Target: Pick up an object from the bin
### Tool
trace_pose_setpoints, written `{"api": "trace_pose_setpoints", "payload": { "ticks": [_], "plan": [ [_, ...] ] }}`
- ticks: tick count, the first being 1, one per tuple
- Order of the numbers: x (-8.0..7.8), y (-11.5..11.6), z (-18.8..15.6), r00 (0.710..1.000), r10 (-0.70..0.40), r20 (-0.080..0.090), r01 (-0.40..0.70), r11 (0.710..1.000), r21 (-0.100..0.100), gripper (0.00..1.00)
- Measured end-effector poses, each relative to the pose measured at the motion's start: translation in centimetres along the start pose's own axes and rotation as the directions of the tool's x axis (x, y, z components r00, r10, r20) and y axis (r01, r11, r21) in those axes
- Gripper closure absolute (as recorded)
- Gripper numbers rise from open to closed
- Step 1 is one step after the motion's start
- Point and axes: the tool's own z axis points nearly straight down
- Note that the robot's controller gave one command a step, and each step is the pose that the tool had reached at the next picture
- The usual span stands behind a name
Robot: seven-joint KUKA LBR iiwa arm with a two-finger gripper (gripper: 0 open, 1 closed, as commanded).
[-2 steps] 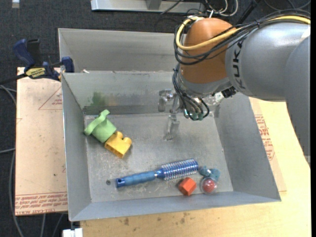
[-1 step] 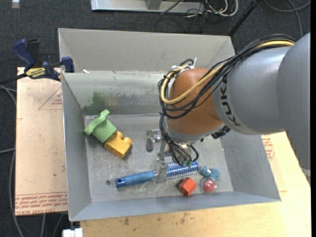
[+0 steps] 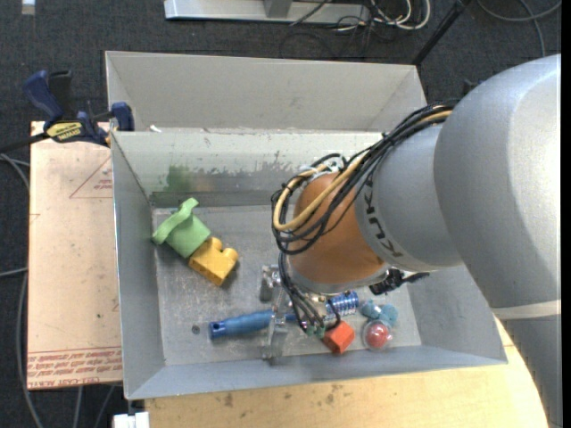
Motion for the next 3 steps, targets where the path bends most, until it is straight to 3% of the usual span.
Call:
{"api": "trace_pose_setpoints", "payload": {
  "ticks": [1,2,3],
  "plan": [
    [-0.2,0.0,-0.3,1.000,0.002,0.005,-0.002,1.000,-0.001,1.00],
    [-5.5,-0.1,-0.4,0.677,-0.736,0.008,0.736,0.677,0.004,1.00],
    [-2.4,-0.1,-23.9,0.644,-0.765,0.013,0.765,0.644,0.009,1.00]
  ]
}}
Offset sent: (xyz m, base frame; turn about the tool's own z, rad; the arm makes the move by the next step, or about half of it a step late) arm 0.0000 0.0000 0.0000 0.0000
